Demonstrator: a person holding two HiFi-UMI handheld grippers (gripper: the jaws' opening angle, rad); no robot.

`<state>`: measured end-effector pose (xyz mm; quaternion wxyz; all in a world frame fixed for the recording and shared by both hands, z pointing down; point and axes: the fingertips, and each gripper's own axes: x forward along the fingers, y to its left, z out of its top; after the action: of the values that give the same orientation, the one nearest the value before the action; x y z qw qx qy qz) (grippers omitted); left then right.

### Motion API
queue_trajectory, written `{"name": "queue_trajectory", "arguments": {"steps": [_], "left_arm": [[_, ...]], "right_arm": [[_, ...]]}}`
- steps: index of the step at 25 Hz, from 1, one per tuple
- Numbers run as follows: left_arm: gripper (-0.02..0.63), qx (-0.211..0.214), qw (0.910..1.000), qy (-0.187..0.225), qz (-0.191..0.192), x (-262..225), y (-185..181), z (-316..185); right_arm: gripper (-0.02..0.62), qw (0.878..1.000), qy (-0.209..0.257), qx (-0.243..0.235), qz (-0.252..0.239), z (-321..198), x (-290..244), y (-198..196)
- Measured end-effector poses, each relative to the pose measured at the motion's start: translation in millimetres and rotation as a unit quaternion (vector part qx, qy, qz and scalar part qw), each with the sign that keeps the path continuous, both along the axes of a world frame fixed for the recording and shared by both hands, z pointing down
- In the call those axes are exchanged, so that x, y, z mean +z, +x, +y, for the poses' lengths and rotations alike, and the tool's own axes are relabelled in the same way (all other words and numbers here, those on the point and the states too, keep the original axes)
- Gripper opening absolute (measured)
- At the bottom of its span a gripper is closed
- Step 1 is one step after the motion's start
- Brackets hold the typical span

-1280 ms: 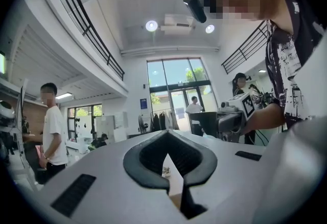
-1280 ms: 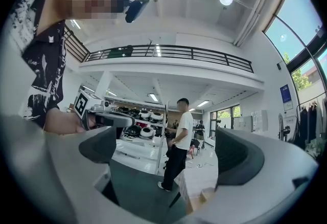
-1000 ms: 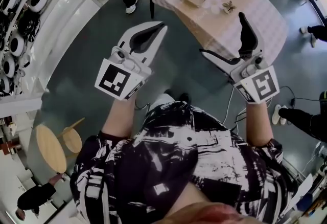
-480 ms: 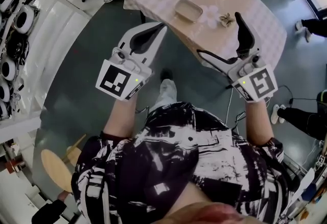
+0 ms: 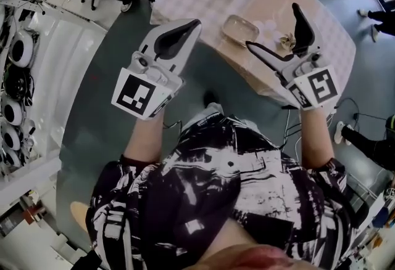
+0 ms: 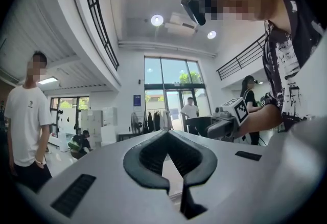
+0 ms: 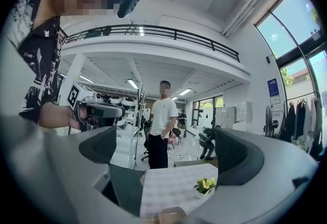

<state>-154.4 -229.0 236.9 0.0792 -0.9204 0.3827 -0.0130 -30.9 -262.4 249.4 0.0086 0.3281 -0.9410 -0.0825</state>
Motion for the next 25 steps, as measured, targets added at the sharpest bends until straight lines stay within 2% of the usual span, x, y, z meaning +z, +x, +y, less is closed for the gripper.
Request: {"name": "queue_trajectory", "arguments": {"steps": [8,13,18,21,25], "left_arm": [[0.000,0.031,0.9994,-0.013,-0.002,17,3,-56],[0.000,0.026,0.9994,-0.023,0.009,21,16,-69],[0.000,0.019,0.9994,-0.027,-0.006,28,26,-84],[0.000,0.017,0.9993,-0.030,-0.010,30,37,-91],[0.000,0.015,0.9988,-0.044,-0.016,39,43,-99]], "right_arm": [[0.574,0.999,-0.023,0.043,0.008,-58,27,10],[0.574,0.998,-0.039,0.046,0.012,-79,45,24],[0.574,0.997,-0.059,0.044,0.010,-100,63,36],[0.574,0.996,-0.081,0.043,0.014,-112,86,45],[0.572,0.989,-0.138,0.056,0.012,-127,138,55]]}}
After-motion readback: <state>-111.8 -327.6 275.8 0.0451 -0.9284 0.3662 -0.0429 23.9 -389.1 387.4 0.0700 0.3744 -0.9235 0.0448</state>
